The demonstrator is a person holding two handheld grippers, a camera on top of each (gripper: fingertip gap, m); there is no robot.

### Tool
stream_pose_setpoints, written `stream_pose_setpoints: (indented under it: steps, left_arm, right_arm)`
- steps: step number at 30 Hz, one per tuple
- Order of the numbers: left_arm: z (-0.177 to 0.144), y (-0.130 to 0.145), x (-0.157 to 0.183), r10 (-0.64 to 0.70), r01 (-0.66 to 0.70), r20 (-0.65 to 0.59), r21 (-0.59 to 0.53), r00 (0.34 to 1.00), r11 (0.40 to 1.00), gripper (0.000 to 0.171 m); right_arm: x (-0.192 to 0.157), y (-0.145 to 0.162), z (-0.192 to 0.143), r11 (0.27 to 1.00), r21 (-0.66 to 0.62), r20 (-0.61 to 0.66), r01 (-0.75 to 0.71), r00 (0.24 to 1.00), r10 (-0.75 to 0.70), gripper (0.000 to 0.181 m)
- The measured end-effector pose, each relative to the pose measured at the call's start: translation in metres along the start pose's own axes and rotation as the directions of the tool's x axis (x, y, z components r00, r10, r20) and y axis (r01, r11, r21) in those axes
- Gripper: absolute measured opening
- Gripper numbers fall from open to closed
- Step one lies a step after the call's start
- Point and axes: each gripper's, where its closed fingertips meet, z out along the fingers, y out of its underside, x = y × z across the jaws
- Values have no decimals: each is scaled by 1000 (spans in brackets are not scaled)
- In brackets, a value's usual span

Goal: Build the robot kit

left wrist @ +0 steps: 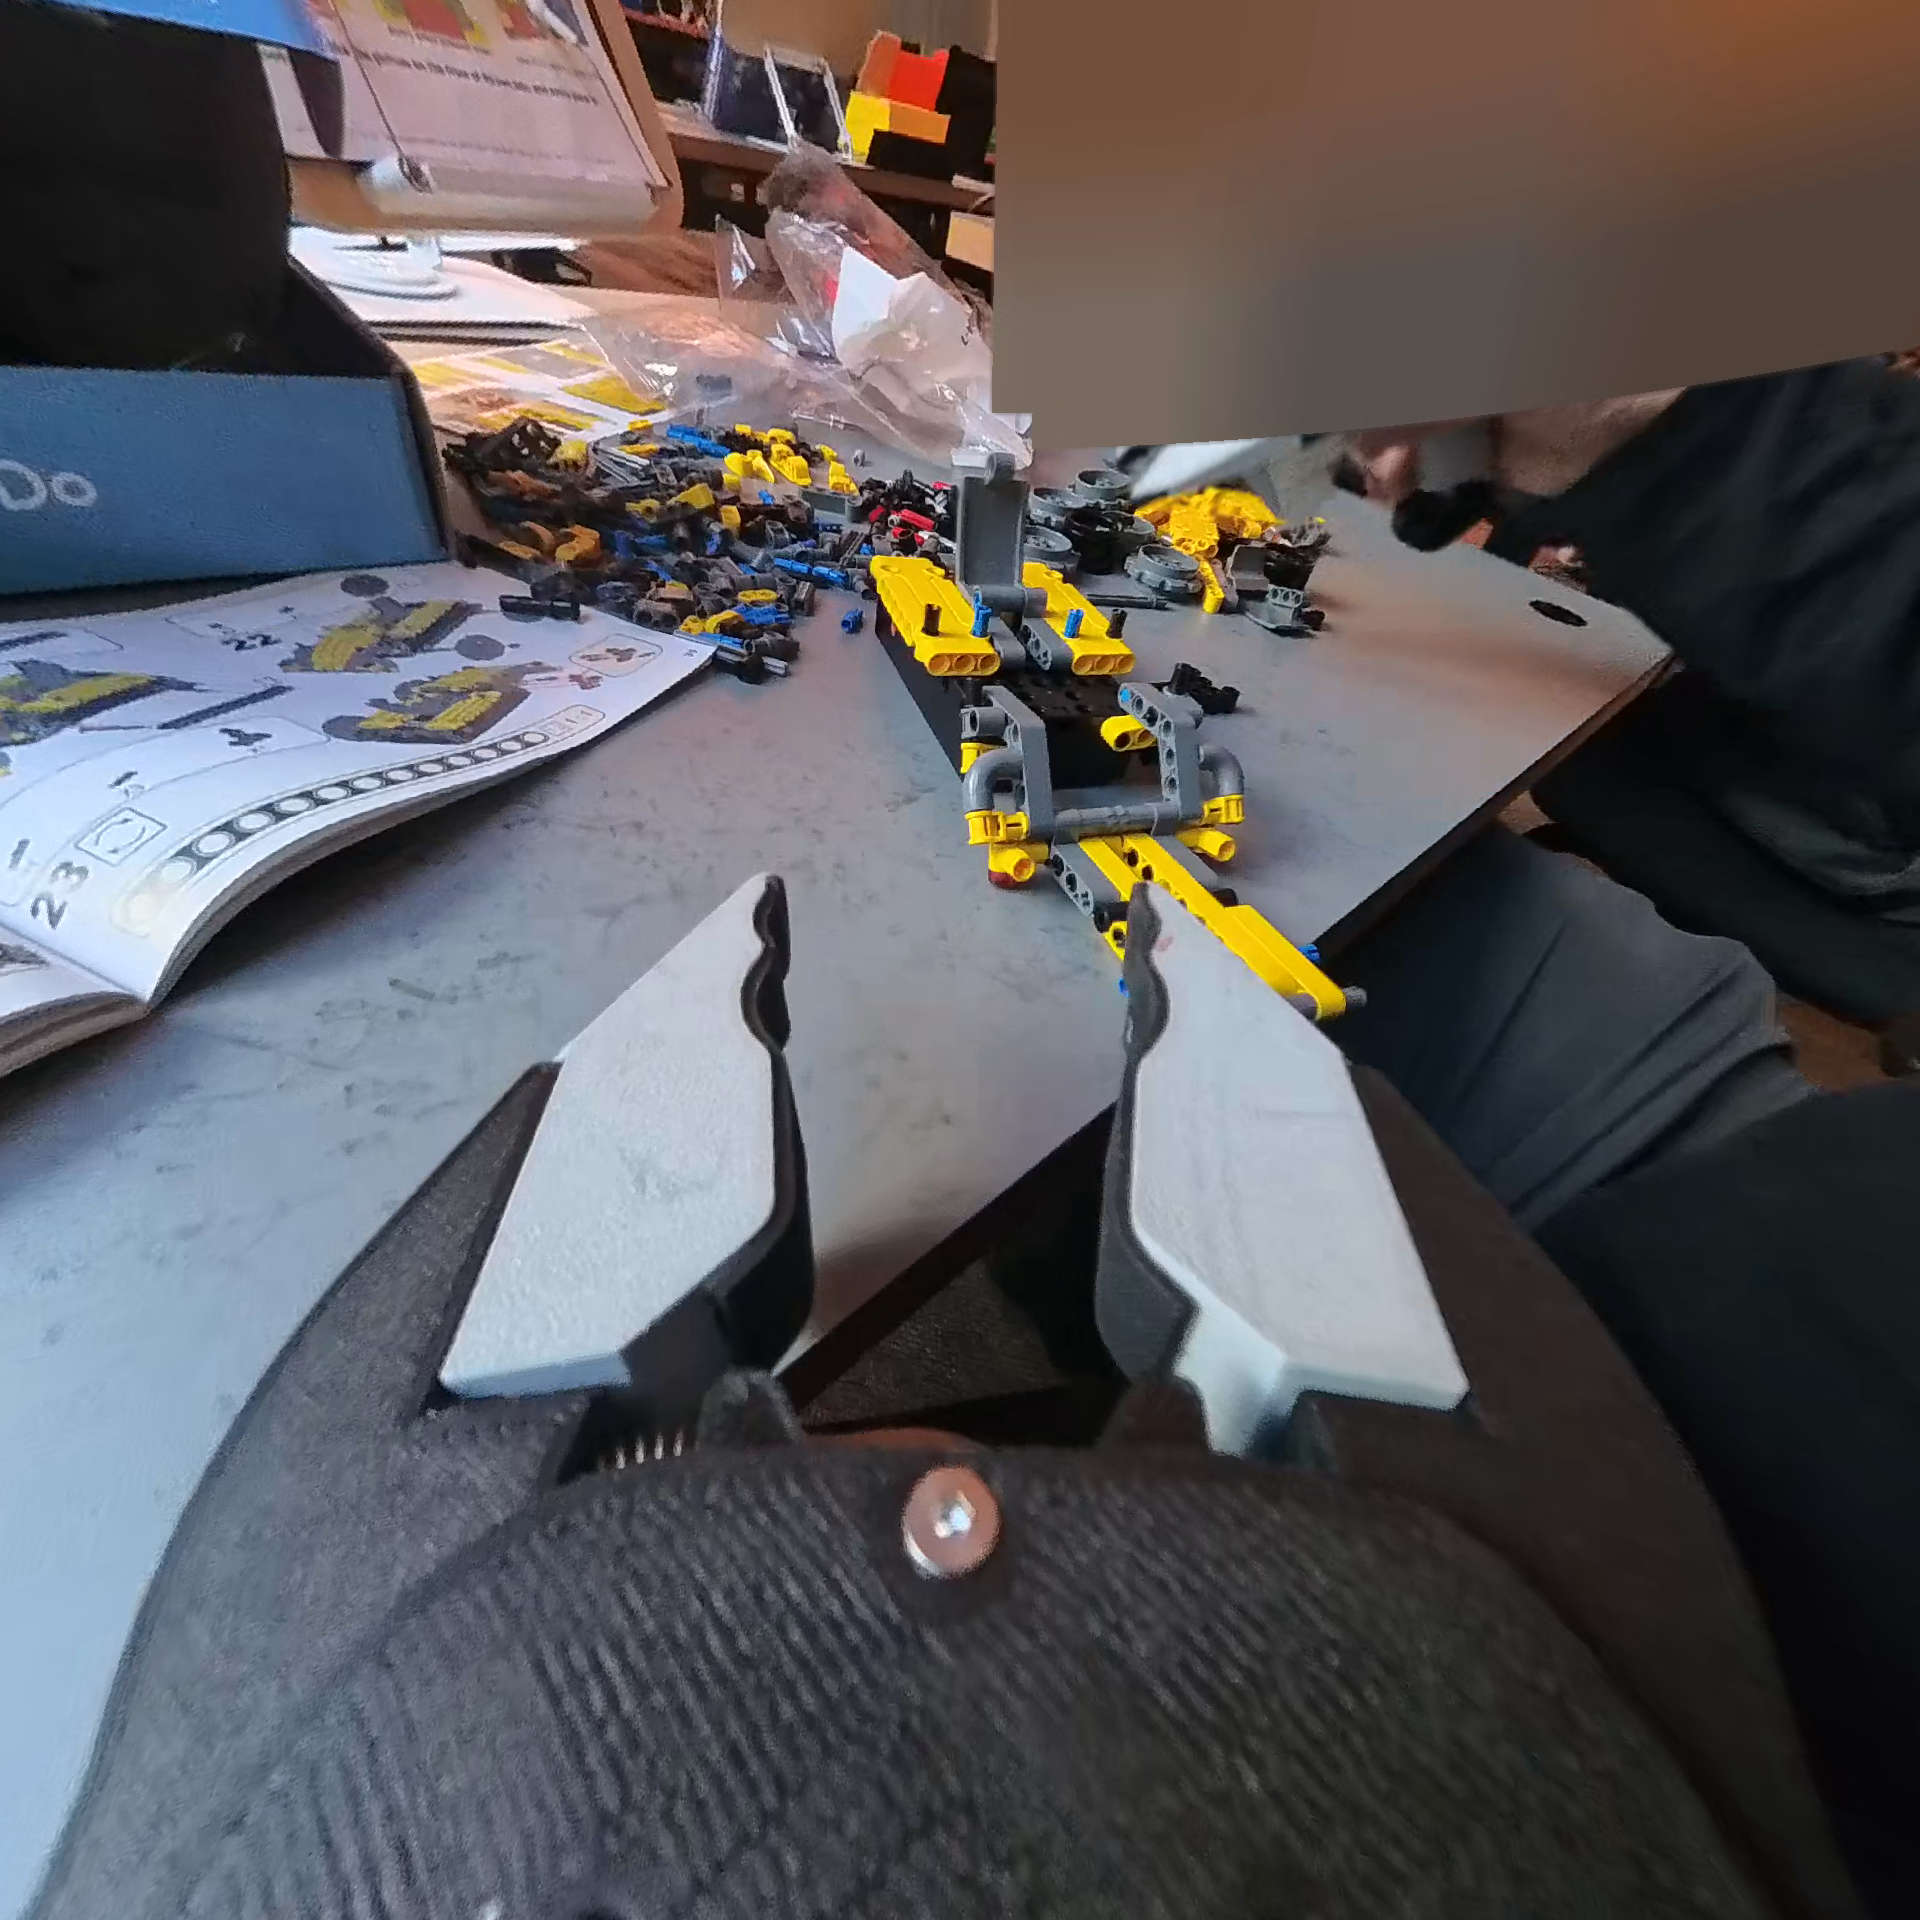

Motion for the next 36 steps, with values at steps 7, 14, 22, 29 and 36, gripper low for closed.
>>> stream_pose_setpoints:
  steps: [7,14,22,29,36]
  left_arm:
    - [-6,1,2,-5,5,-4,-5,1000,1000,62]
    - [-7,4,6,18,-18,-4,-26,1000,999,62]
    - [-7,6,5,10,-10,-2,-36,1000,999,62]
    - [21,-15,29,-102,95,-38,-138,994,986,94]
    - [85,-28,49,42,-78,-100,-385,994,920,101]
  right_arm:
    - [2,42,16,986,-160,-12,-42,999,41,17]
    - [-27,46,9,982,-171,151,-83,982,109,3]
    - [-33,29,-15,992,-30,111,-125,986,128,14]
    - [-13,9,-21,998,39,6,-57,998,57,18]
    - [56,18,-121,908,336,-121,-250,945,305,11]
